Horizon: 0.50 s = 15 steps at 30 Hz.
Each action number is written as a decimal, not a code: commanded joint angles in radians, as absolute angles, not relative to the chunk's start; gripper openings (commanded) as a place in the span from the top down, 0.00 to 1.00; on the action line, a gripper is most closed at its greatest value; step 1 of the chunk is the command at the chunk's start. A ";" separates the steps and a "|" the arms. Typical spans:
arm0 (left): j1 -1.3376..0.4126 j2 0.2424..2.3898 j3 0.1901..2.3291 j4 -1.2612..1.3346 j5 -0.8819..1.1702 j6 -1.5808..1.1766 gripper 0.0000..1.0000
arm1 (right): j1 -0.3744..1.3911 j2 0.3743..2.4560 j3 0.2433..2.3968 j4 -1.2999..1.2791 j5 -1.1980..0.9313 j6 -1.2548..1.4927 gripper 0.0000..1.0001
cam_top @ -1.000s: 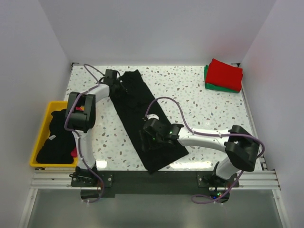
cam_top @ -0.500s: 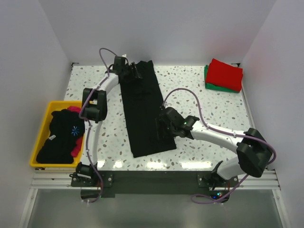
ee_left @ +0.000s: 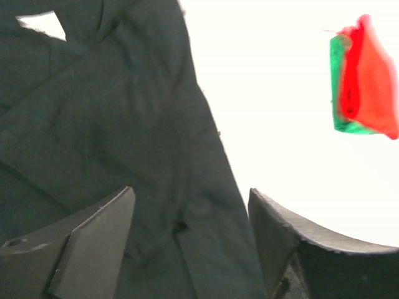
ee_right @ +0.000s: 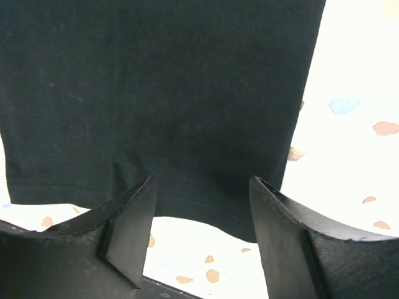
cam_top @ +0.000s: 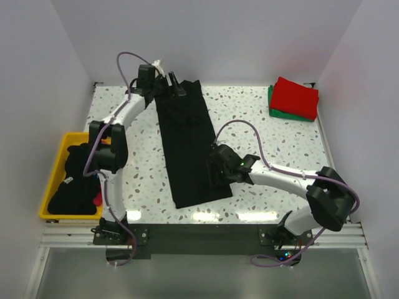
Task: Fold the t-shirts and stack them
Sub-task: Fold the tshirt
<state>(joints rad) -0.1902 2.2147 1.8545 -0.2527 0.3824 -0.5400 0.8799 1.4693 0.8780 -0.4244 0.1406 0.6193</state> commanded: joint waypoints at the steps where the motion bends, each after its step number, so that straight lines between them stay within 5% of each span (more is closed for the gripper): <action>1: -0.179 2.008 1.734 -0.195 0.324 -0.601 0.24 | 0.885 1.416 0.861 -0.425 0.184 0.614 0.36; 6: -0.198 1.752 1.415 -0.232 0.206 -0.724 0.55 | 0.885 1.370 0.833 -0.463 0.222 0.603 0.41; 15: -0.351 1.310 0.818 -0.290 0.074 -0.785 0.65 | 0.885 1.347 0.810 -0.485 0.190 0.552 0.47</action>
